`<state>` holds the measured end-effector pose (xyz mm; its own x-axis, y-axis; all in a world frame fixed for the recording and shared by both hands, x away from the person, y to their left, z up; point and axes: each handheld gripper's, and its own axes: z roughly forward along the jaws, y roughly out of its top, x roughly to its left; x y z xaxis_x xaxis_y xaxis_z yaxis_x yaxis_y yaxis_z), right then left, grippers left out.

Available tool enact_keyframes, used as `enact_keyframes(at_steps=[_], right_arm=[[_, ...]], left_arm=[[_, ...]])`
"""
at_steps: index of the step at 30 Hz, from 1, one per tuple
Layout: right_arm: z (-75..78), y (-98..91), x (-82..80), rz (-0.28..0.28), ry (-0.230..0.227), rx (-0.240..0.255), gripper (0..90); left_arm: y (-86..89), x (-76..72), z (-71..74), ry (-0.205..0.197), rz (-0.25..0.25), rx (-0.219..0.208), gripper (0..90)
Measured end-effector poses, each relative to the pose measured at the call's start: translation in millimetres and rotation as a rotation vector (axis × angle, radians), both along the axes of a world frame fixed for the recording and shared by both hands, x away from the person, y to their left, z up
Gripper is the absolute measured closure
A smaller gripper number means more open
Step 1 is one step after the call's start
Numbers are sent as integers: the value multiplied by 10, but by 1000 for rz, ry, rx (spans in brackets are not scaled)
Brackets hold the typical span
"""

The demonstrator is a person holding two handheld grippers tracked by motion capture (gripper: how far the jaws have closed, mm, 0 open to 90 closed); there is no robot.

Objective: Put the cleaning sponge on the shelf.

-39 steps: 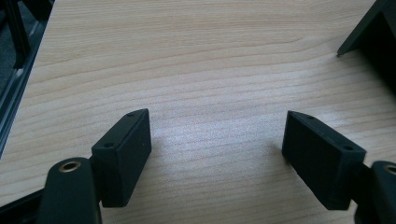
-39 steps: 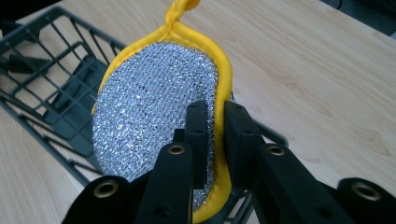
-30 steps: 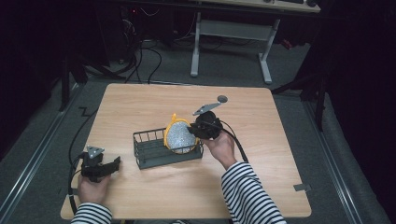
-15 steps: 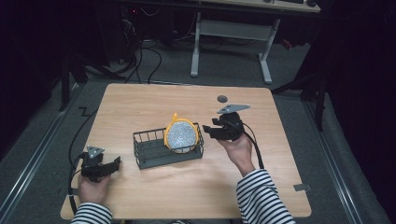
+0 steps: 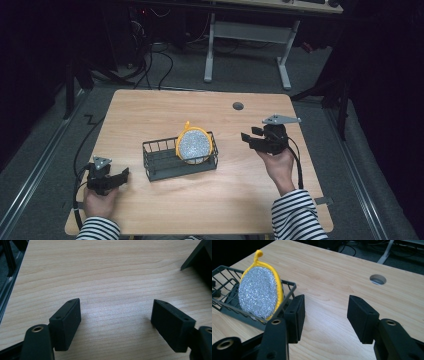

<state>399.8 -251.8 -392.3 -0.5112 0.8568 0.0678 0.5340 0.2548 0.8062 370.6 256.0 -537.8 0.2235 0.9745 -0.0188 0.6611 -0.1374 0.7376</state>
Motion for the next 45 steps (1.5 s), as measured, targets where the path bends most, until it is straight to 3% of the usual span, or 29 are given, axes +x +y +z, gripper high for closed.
enact_keyframes(at_steps=[2,7,11,18,22,23,30,45], right_arm=[[-39,-74,-23,-12,17,-20,482],[-60,-182,-100,-28,9,2,483],[-102,-228,-123,-37,27,-13,477],[-96,-259,-226,-29,-7,-10,469],[-202,-316,-263,-43,14,-10,469],[-259,-363,-287,-56,30,11,465],[-439,-481,-374,-82,51,36,461],[-750,-611,-533,-120,65,51,445]], left_arm=[[0,0,0,0,0,0,244],[0,0,0,0,0,0,244],[0,0,0,0,0,0,244],[0,-2,0,0,-1,-1,244],[0,-2,0,0,-1,-1,244],[0,-1,1,1,-1,0,244],[-1,-2,0,0,-1,0,244],[-2,-1,0,0,0,0,244]])
